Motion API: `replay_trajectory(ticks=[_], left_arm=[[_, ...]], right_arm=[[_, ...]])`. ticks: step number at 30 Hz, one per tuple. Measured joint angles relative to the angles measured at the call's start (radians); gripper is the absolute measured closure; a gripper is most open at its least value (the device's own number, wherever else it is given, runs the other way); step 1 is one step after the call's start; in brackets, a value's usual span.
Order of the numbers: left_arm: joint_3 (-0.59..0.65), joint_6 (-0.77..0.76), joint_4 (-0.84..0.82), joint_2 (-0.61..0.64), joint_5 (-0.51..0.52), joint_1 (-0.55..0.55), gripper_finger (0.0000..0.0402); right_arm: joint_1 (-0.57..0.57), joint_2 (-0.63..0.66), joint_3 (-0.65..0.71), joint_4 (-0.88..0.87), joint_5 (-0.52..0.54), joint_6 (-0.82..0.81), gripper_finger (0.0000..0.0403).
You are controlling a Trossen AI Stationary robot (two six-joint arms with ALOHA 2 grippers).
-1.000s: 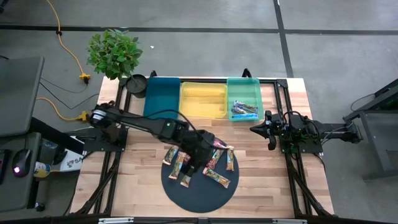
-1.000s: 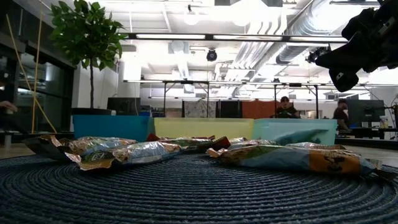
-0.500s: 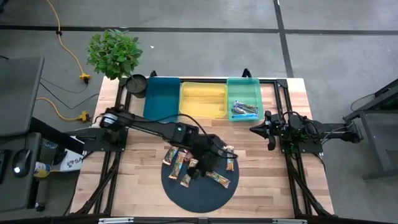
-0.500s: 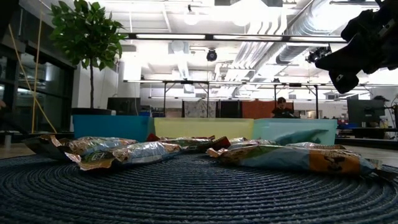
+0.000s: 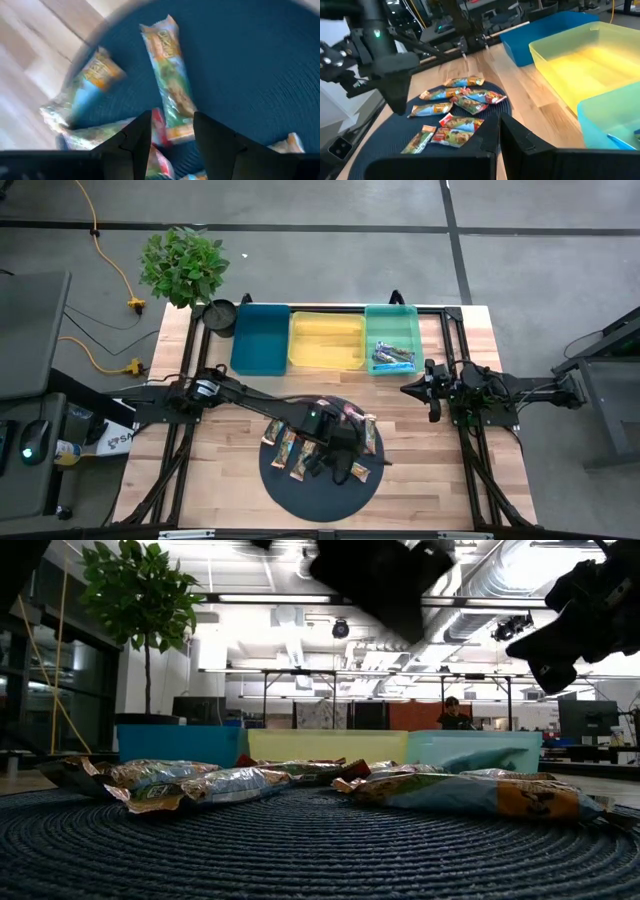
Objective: Pick and place Granola Bars by type
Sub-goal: Put the yellow granola bar into the yellow bin
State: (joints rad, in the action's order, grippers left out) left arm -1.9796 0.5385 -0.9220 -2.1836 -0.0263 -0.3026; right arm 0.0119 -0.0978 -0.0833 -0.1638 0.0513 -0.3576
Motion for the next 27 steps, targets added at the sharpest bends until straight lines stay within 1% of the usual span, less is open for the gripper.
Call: replay_trajectory(ticks=[2,4,6,8,10,14,16,19,24,27], left_arm=[[-0.007,0.0,0.08,-0.027,0.012,-0.01,0.0259],[-0.002,-0.016,0.042,-0.029,0.032,-0.02,0.0259],[-0.007,-0.033,0.117,-0.045,0.041,-0.023,0.0259],[-0.002,-0.08,0.1,-0.049,0.051,-0.026,0.0259],[-0.002,-0.118,0.136,-0.05,0.061,-0.025,0.0259],[-0.004,-0.141,0.15,-0.048,0.035,-0.025,0.0258],[-0.004,-0.151,0.148,-0.049,0.017,-0.025,0.025],[-0.004,-0.151,0.156,-0.049,0.004,-0.025,0.0222],[-0.004,-0.151,0.169,-0.049,0.013,-0.025,0.0152],[-0.004,-0.151,0.167,-0.049,-0.006,-0.025,0.0122]], right_arm=[[0.0,-0.007,0.0,0.006,0.0,0.0,0.0402],[0.0,-0.011,0.0,0.001,0.002,0.0,0.0402],[0.0,-0.016,0.0,0.007,0.002,0.0,0.0402],[0.0,-0.02,-0.001,0.0,0.002,0.0,0.0402],[0.0,-0.022,0.0,0.006,0.002,0.0,0.0402],[0.0,-0.029,0.0,0.006,0.002,0.0,0.0402],[0.0,-0.032,0.0,0.002,0.002,0.0,0.0403],[0.0,-0.037,0.0,0.004,0.0,0.0,0.0402],[0.0,-0.046,0.0,0.003,-0.002,0.0,0.0402],[0.0,-0.046,0.0,0.004,-0.002,0.0,0.0402]])
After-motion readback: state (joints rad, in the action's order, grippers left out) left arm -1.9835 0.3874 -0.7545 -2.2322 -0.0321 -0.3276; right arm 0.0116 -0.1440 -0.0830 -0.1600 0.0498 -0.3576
